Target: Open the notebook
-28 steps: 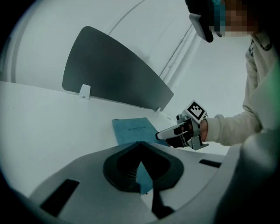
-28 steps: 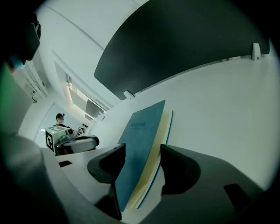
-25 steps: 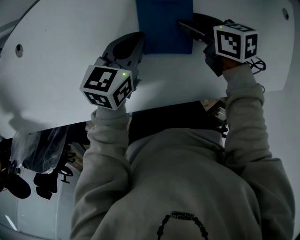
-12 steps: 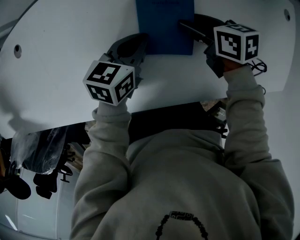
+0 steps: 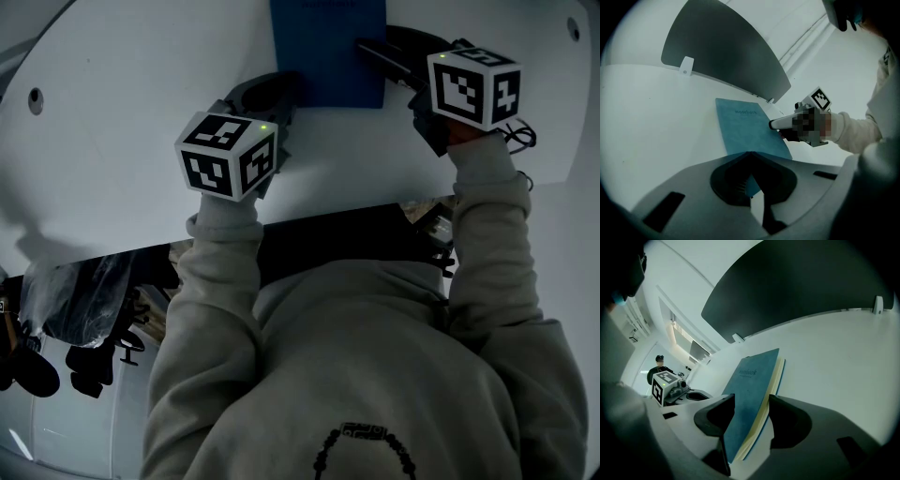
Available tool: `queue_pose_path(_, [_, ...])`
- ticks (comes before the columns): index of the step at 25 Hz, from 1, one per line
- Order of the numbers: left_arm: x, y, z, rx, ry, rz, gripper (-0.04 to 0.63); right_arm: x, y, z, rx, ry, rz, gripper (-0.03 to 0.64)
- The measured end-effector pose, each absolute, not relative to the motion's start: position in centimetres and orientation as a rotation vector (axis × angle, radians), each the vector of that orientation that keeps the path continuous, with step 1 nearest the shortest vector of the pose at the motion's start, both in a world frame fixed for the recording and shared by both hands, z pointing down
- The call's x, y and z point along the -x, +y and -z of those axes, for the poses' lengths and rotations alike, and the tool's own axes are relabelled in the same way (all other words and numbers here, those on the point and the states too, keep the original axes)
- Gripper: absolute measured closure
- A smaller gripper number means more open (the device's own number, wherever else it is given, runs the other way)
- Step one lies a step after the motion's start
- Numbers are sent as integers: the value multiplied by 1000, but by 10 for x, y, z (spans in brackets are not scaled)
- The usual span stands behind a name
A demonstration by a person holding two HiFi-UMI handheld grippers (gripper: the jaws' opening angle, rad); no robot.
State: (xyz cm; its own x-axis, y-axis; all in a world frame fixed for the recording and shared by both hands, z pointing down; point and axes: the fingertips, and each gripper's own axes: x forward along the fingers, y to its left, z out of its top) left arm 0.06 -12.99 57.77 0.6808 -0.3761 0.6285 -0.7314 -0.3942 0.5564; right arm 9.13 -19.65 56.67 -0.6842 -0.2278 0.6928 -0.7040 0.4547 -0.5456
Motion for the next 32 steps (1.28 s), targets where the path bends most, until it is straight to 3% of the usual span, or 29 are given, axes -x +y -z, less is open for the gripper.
queue_pose_path(20, [-1, -123, -577, -1855, -828, -243, 597, -81, -192, -523, -741, -2381, -1234, 393])
queue_pose_path(32, [16, -99, -564, -1803, -795, -107, 597, -24, -176, -474, -473, -2563, -1303, 394])
